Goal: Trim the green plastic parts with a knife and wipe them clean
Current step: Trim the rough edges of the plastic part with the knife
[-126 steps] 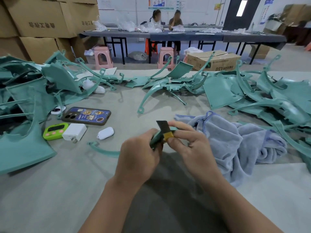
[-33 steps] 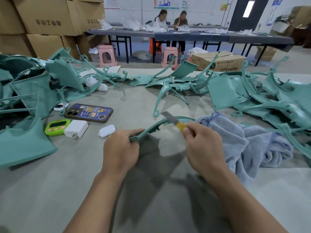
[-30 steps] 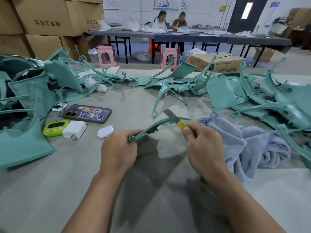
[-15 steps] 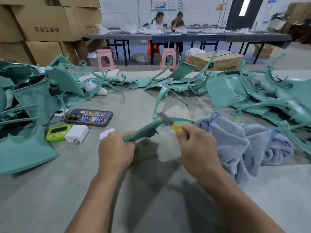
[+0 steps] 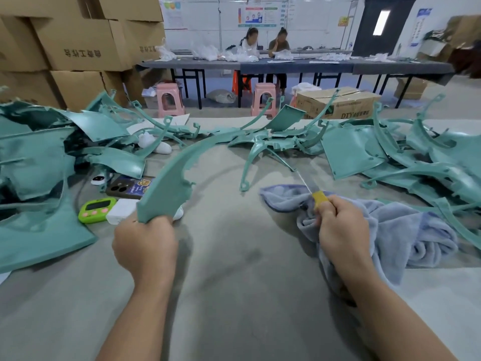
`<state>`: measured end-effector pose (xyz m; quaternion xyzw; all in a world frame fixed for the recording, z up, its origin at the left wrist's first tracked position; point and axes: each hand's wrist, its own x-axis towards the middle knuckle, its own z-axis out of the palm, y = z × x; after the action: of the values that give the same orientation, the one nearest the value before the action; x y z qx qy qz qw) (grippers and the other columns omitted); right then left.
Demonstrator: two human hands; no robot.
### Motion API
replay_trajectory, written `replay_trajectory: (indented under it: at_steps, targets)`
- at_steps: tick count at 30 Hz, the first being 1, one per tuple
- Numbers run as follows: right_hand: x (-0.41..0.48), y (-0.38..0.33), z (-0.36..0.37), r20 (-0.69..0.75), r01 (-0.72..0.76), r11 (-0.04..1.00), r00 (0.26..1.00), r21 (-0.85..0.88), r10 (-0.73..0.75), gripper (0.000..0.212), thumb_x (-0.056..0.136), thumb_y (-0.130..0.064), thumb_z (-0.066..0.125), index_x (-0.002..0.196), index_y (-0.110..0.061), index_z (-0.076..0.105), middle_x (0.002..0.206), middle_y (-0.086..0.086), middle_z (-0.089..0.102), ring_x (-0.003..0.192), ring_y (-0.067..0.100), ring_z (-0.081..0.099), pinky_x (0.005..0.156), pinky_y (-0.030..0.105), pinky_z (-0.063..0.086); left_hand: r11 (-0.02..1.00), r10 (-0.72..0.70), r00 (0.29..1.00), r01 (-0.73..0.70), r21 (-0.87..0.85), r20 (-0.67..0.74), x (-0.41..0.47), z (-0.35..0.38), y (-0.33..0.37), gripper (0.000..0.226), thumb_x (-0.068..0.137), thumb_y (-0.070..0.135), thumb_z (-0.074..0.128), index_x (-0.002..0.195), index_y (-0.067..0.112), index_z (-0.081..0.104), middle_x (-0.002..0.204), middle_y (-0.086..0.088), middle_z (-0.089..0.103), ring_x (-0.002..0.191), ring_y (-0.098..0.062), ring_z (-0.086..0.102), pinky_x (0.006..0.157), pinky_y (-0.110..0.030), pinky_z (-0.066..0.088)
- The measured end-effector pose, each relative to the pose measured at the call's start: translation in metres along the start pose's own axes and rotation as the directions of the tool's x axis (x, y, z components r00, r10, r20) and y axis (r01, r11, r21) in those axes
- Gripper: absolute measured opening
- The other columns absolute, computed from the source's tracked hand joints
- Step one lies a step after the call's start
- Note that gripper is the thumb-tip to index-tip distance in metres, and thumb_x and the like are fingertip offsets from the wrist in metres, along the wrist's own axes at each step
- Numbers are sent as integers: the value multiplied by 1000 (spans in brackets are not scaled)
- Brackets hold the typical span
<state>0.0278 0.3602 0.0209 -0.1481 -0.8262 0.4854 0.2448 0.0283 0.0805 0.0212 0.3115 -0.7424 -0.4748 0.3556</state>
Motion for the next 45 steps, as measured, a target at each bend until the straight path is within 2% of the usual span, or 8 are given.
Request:
replay_trajectory:
  at_steps: [5, 8, 11, 18, 26, 32, 39, 45]
  targets:
    - [1, -3, -1, -135, 30, 993, 991, 117, -14, 34, 97, -17, 49, 65, -15, 58, 57, 0, 61, 52, 9, 52, 56, 19, 41, 973, 186, 964, -154, -174, 188, -7, 5, -4, 28, 72, 9, 67, 86, 32, 72, 53, 17, 55, 53, -8, 50, 52, -29, 40]
    - [-8, -10, -6, -176, 112, 980, 981, 165, -83, 30, 96, -29, 48, 70, -18, 57, 58, -1, 60, 56, 20, 53, 61, 39, 47, 903, 429, 802, -364, -229, 416, -16, 13, -7, 54, 78, -13, 63, 92, 36, 80, 79, 38, 66, 80, 15, 60, 70, -2, 41]
    - [-30, -22, -3, -45, 276, 955, 961, 112, -273, 31, 100, -31, 52, 71, -26, 59, 59, -12, 59, 54, 6, 51, 55, 16, 40, 854, 518, 698, -457, -250, 495, -21, 18, -11, 53, 80, -17, 62, 101, 28, 80, 82, 46, 60, 83, 22, 57, 72, 4, 38]
    - [-56, -36, 28, 269, 437, 893, 877, -104, -398, 25, 103, -33, 52, 78, -30, 47, 58, -13, 49, 61, 20, 46, 60, 37, 34, 823, 561, 657, -508, -255, 504, -14, 22, -21, 56, 77, -20, 60, 103, 25, 81, 87, 48, 60, 87, 23, 58, 74, 4, 39]
    - [-20, -18, 4, -112, 5, 946, 993, -325, -44, 30, 103, -22, 50, 74, -20, 57, 77, 11, 69, 61, 25, 47, 56, 36, 22, 861, 506, 673, -435, -264, 540, -17, 21, -17, 59, 79, -19, 61, 100, 33, 79, 86, 45, 64, 89, 21, 61, 74, 4, 40]
    - [-48, -38, 24, 101, 321, 928, 946, -191, -307, 27, 101, -29, 53, 75, -21, 55, 56, -7, 53, 54, 14, 46, 59, 32, 24, 848, 523, 692, -483, -219, 497, -19, 21, -14, 50, 78, -20, 63, 100, 21, 82, 108, 38, 44, 78, 28, 53, 67, 8, 35]
    - [-26, -14, 1, -61, -70, 916, 997, -394, 50, 28, 99, -26, 51, 76, -16, 64, 60, -4, 53, 61, 23, 50, 55, 32, 30, 894, 441, 703, -403, -198, 558, -19, 19, -16, 58, 80, -16, 63, 99, 36, 79, 85, 43, 63, 84, 24, 58, 71, 5, 39]
    - [-13, -18, -13, -83, -87, 892, 995, -444, 56, 35, 96, -17, 51, 61, -20, 50, 56, -5, 43, 55, 16, 43, 54, 32, 25, 928, 372, 788, -327, -179, 490, -17, 23, -16, 44, 80, -8, 62, 96, 28, 83, 87, 21, 59, 72, 10, 54, 59, 0, 36]
